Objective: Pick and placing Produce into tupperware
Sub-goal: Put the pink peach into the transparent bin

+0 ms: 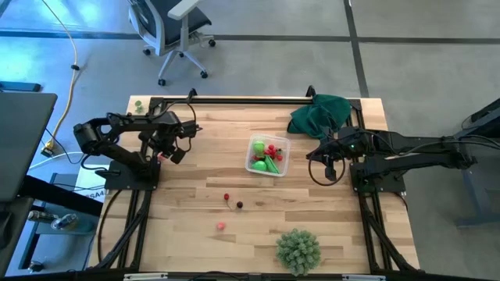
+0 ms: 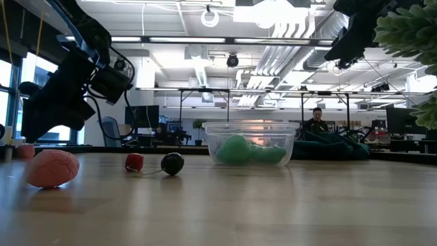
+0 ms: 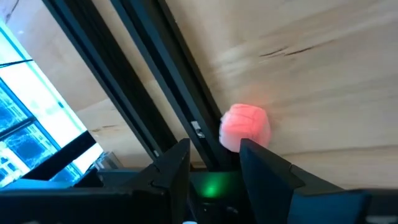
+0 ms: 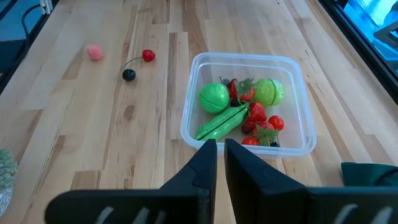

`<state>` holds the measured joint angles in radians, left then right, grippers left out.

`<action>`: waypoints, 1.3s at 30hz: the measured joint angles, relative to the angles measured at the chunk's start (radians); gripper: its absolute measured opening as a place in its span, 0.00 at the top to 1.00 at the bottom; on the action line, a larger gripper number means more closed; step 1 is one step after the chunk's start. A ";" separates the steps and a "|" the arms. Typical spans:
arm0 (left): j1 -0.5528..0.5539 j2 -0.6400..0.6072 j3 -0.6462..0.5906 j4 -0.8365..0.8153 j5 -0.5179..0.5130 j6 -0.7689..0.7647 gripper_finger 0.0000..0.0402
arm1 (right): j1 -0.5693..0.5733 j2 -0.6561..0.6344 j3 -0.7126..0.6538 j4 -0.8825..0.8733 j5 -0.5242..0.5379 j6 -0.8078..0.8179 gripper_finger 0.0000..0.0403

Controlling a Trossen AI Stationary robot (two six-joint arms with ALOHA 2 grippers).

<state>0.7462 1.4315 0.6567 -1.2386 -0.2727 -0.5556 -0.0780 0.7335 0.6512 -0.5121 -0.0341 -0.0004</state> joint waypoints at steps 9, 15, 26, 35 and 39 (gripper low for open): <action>0.041 0.000 -0.003 0.009 -0.009 0.011 0.69 | 0.000 0.000 0.000 0.000 0.000 0.000 0.94; 0.062 0.000 -0.003 0.007 -0.031 0.013 0.78 | 0.000 0.000 0.000 0.000 0.000 0.000 0.94; 0.065 0.000 -0.003 0.007 -0.026 0.054 0.97 | 0.000 0.000 0.000 0.000 0.000 0.000 0.94; 0.065 0.000 -0.003 0.013 -0.031 0.047 0.99 | 0.000 0.000 0.000 0.000 0.000 0.000 0.94; 0.065 0.000 -0.003 0.012 -0.038 0.051 1.00 | 0.000 0.000 0.000 0.000 0.000 0.000 0.94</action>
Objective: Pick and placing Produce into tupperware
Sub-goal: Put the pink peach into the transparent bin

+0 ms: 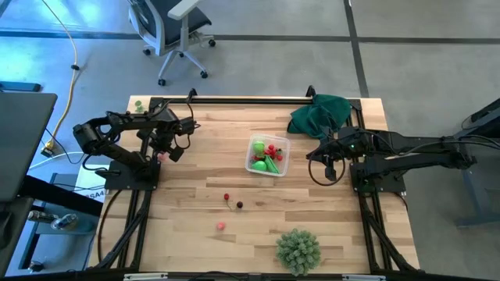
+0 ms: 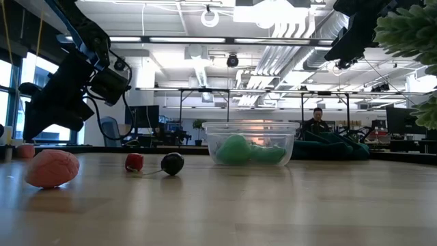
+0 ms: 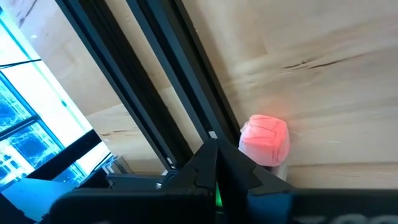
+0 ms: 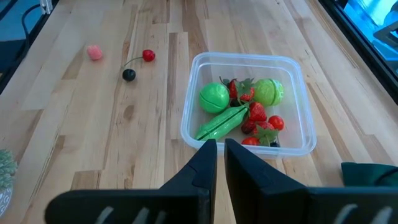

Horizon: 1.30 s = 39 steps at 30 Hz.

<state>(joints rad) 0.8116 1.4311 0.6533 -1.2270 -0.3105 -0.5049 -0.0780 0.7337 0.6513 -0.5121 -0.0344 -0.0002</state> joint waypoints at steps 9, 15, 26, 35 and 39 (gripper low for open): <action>0.000 0.000 -0.035 0.032 -0.003 -0.024 1.00 | 0.000 0.000 0.000 0.000 0.000 0.000 0.94; 0.009 0.000 -0.067 0.051 -0.015 -0.016 1.00 | 0.000 0.000 0.000 0.000 0.000 0.000 0.94; 0.019 0.000 -0.066 0.063 -0.006 0.001 1.00 | 0.000 0.000 0.000 0.000 0.000 0.000 0.94; 0.020 0.000 -0.065 0.089 0.042 0.058 1.00 | 0.000 0.000 0.000 0.000 0.000 0.000 0.94; 0.019 -0.001 -0.064 0.099 0.066 0.085 1.00 | 0.000 0.000 0.000 0.000 0.000 0.000 0.94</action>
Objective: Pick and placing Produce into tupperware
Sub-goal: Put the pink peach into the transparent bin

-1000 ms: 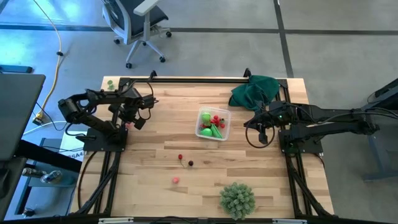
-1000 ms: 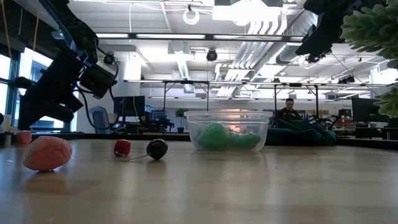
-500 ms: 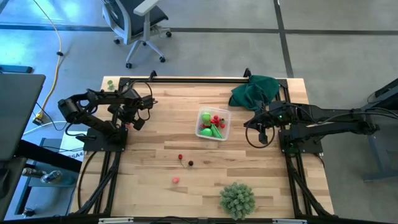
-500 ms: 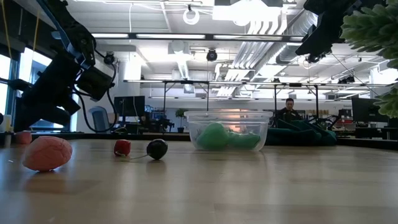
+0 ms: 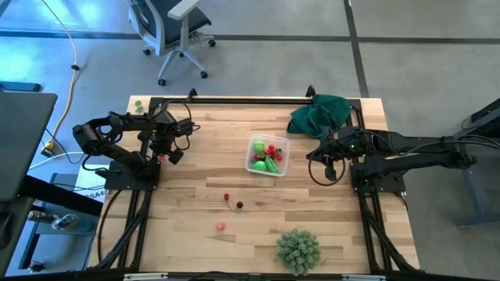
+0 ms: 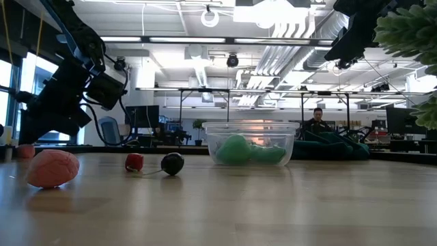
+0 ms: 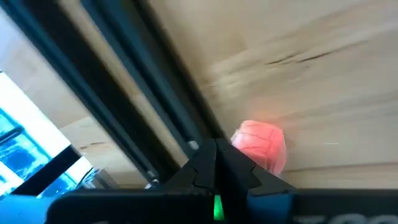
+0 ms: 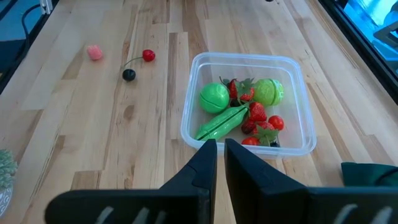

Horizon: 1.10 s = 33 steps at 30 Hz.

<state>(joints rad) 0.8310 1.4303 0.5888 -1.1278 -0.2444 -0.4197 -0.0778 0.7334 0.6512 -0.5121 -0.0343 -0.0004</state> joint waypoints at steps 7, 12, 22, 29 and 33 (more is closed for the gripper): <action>0.000 0.001 -0.001 0.018 0.089 0.088 1.00 | 0.000 0.000 0.000 0.000 0.000 0.000 0.94; 0.000 0.001 -0.001 0.019 0.119 0.144 1.00 | 0.000 0.000 0.000 0.000 0.000 0.000 0.94; 0.000 0.001 -0.001 0.039 0.248 0.380 1.00 | 0.000 0.000 0.000 0.000 0.000 0.000 0.94; 0.000 0.001 -0.001 0.025 0.374 0.492 1.00 | 0.000 0.000 0.000 0.000 0.000 0.000 0.94; 0.000 0.001 -0.001 0.031 0.396 0.497 1.00 | 0.000 0.000 0.000 0.000 0.000 0.000 0.94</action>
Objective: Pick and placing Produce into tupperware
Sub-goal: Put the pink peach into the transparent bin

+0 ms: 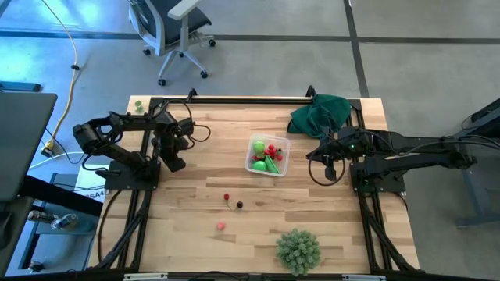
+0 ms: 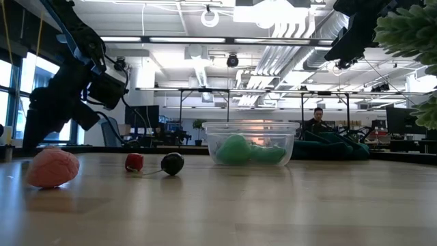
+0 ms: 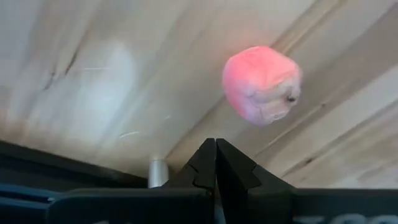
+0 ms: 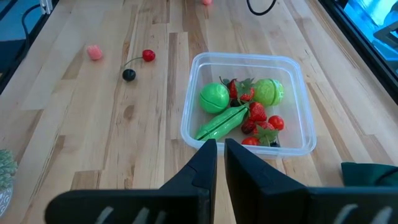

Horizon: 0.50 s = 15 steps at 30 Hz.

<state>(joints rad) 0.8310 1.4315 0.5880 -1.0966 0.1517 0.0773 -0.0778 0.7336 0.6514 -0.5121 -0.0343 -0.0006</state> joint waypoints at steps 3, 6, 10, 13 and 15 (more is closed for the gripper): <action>0.000 0.000 0.000 0.001 0.041 0.022 1.00 | 0.000 0.000 0.000 0.000 0.000 0.000 0.94; 0.000 0.000 0.000 0.021 0.072 0.053 1.00 | 0.000 0.000 0.000 0.000 0.000 0.000 0.94; 0.000 0.000 0.000 0.073 0.083 0.057 1.00 | 0.000 0.000 0.000 0.000 0.000 0.000 0.94; 0.000 0.000 0.000 0.134 0.078 0.049 1.00 | 0.000 0.000 0.000 0.000 0.000 0.000 0.94; 0.000 0.000 0.000 0.149 0.088 0.049 1.00 | 0.000 0.000 0.000 0.000 0.000 0.000 0.94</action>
<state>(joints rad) 0.8310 1.4315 0.5880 -0.9472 0.2393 0.1266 -0.0778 0.7334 0.6514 -0.5121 -0.0343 -0.0004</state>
